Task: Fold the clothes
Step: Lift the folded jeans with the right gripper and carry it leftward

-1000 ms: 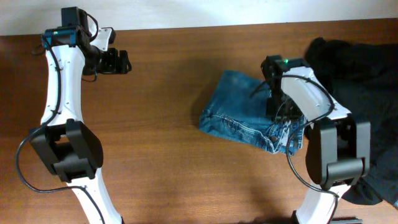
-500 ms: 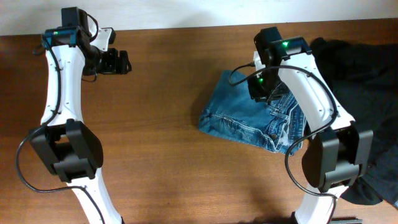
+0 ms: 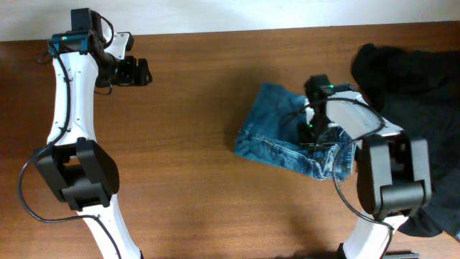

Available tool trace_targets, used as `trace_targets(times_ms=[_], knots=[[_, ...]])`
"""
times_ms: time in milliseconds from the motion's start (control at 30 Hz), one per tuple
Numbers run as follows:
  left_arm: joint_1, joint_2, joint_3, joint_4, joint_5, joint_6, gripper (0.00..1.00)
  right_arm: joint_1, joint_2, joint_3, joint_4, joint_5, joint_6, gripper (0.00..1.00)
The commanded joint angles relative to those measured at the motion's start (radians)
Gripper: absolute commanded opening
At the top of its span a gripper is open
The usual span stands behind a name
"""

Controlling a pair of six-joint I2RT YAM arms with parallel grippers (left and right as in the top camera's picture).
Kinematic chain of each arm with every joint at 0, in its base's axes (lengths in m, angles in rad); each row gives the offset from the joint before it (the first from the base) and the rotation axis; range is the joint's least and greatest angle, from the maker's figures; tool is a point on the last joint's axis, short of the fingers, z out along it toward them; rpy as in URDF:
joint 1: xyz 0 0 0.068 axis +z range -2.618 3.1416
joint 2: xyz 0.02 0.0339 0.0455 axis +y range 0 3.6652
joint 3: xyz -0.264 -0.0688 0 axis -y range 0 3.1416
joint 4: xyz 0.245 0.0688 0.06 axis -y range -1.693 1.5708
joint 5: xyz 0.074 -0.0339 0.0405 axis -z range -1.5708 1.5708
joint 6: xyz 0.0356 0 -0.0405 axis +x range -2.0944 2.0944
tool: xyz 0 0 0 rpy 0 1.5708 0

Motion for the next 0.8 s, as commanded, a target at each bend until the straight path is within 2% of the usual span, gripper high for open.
trace_targets(times_ms=[0,133,300,567,667,767], knots=[[0.0,0.005,0.019,0.0,0.032,-0.01,0.93,-0.082,0.013,-0.057,0.001,0.038,-0.025,0.25],[0.0,0.005,0.019,-0.001,0.034,-0.01,0.93,-0.05,0.013,-0.056,0.021,-0.014,-0.049,0.29],[0.0,0.005,0.019,-0.001,0.034,-0.01,0.94,0.077,0.013,-0.056,0.112,-0.027,-0.048,0.33],[0.0,0.005,0.019,-0.001,0.031,-0.009,0.94,0.415,0.013,-0.056,0.305,-0.187,-0.048,0.36],[0.0,0.005,0.019,-0.001,0.031,-0.009,0.94,0.521,0.013,-0.055,0.372,-0.2,-0.073,0.38],[0.0,0.005,0.019,-0.001,0.031,-0.009,0.94,0.575,0.011,-0.027,0.362,-0.156,-0.13,0.44]])
